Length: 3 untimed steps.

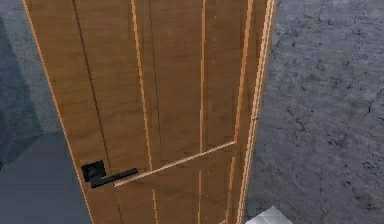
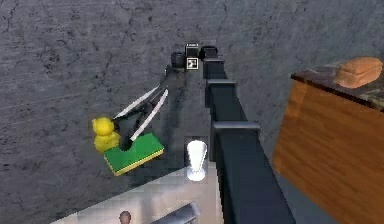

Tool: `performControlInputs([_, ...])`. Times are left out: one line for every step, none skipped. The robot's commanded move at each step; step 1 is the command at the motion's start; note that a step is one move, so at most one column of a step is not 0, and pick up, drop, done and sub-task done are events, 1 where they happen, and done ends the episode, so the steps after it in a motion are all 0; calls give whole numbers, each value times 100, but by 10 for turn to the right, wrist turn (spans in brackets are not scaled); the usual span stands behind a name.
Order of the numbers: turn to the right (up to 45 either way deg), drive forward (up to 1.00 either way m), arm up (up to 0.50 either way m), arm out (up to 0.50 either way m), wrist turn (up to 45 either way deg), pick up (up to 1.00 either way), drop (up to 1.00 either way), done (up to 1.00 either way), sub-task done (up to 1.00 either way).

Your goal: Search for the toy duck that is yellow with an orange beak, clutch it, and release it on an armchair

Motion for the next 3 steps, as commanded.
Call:
performControlInputs([0, 0, 0, -44, 0, 0, 0, 0, 0])
performControlInputs([-450, 0, 0, 0, 0, 0, 0, 0, 0])
performControlInputs([-360, 0, 0, 0, 0, 0, 0, 0, 0])
